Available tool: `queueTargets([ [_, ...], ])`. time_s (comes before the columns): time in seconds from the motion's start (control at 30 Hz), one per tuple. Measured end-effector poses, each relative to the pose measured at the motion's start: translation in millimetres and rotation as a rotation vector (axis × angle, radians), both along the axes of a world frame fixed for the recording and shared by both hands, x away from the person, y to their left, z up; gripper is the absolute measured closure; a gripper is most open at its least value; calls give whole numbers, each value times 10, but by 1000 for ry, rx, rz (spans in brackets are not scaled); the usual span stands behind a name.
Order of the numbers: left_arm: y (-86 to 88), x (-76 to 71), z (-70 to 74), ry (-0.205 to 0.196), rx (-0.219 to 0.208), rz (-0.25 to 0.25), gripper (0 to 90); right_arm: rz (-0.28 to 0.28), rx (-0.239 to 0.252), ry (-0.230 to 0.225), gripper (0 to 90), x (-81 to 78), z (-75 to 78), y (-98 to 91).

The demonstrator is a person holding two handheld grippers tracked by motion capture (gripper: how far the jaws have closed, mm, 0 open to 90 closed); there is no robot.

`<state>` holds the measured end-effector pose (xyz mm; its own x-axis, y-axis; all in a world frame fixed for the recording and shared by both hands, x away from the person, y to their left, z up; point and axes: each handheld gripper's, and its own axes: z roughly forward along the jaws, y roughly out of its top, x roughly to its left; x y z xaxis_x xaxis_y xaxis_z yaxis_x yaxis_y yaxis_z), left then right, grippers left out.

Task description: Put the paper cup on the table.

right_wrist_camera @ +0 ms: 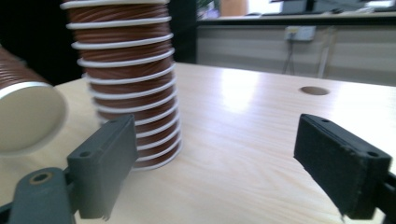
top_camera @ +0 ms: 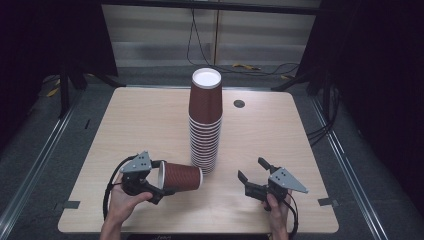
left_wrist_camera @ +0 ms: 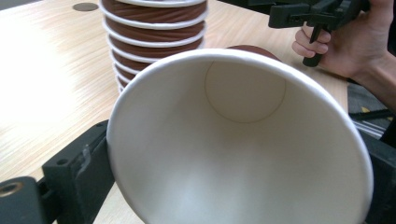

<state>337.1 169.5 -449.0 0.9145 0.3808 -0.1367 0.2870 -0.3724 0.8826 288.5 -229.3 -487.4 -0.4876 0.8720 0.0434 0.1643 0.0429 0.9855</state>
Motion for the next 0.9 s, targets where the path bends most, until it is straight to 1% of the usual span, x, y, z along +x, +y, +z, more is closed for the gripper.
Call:
queueTargets([
  [0.03, 13, 6, -2, 3, 4, -3, 46, -20, 8, -9, 132, 0, -12, -8],
  [0.07, 27, 10, -2, 4, 13, 4, 46, -41, 4, -21, 133, 0, -26, -11],
  [0.13, 60, 19, -1, 9, 28, 18, 46, -64, -5, -26, 133, -3, -47, -7],
  [0.17, 78, 24, 3, 12, 32, 23, 46, -81, -7, -43, 133, 0, -66, -5],
  [0.2, 106, 30, 12, 13, 30, 38, 46, -97, -7, -50, 134, 0, -78, 2],
  [0.27, 149, 49, 24, 18, 44, 60, 46, -131, -21, -85, 132, -2, -110, 13],
  [0.3, 171, 59, 28, 16, 51, 79, 46, -145, -25, -97, 133, -2, -119, 13],
  [0.37, 227, 95, 35, 13, 81, 105, 46, -170, -34, -99, 132, 2, -143, 16],
  [0.4, 245, 104, 34, 22, 76, 118, 46, -186, -29, -99, 131, -1, -148, 12],
  [0.43, 259, 115, 34, 27, 77, 123, 46, -186, -29, -109, 131, 1, -150, 4],
  [0.53, 290, 140, 49, 30, 102, 141, 46, -199, -24, -119, 130, -5, -153, -7],
  [0.6, 287, 133, 50, 34, 123, 143, 46, -204, -6, -131, 130, -19, -159, -29],
  [0.63, 287, 133, 51, 37, 125, 142, 46, -207, 10, -140, 128, -35, -165, -36],
  [0.67, 283, 135, 50, 42, 127, 139, 46, -206, 12, -140, 128, -41, -165, -41],
  [0.7, 283, 140, 57, 40, 145, 138, 46, -211, 13, -137, 129, -36, -164, -41],
  [0.73, 280, 141, 61, 48, 151, 143, 46, -211, 14, -137, 129, -33, -164, -38],
  [0.77, 283, 149, 67, 45, 163, 145, 46, -203, 10, -154, 129, -50, -170, -37],
  [0.83, 296, 162, 81, 59, 170, 146, 46, -204, 10, -161, 129, -55, -172, -41],
  [0.87, 305, 165, 98, 58, 183, 154, 46, -200, 11, -160, 130, -57, -171, -39],
  [0.9, 310, 169, 111, 56, 195, 152, 46, -197, 13, -161, 130, -59, -171, -39],
])
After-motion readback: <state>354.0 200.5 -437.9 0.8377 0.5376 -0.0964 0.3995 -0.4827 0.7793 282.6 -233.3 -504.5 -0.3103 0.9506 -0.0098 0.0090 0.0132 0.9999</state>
